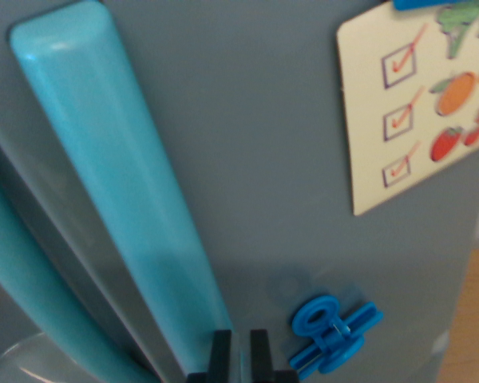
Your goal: Close fridge door
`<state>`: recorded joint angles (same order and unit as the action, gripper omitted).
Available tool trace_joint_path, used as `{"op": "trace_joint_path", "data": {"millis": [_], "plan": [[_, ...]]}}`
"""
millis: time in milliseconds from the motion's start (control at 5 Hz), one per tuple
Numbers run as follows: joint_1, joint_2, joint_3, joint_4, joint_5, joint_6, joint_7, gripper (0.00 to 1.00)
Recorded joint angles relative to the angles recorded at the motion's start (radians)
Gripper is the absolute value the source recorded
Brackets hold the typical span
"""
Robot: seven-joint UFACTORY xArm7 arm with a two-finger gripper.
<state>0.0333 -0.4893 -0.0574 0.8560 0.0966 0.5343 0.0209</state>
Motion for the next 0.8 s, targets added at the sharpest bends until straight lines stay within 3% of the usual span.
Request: {"op": "trace_joint_path", "data": {"millis": [200,400,600,800], "plan": [[0.0000,0.000,0.000,0.000,0.0000,0.000,0.000,1.00],[0.0000,0.038,0.012,0.030,0.0000,0.000,0.000,1.00],[0.0000,0.038,0.012,0.030,0.0000,0.000,0.000,1.00],[0.0000,0.075,0.024,0.064,0.0000,0.000,0.000,1.00]]}}
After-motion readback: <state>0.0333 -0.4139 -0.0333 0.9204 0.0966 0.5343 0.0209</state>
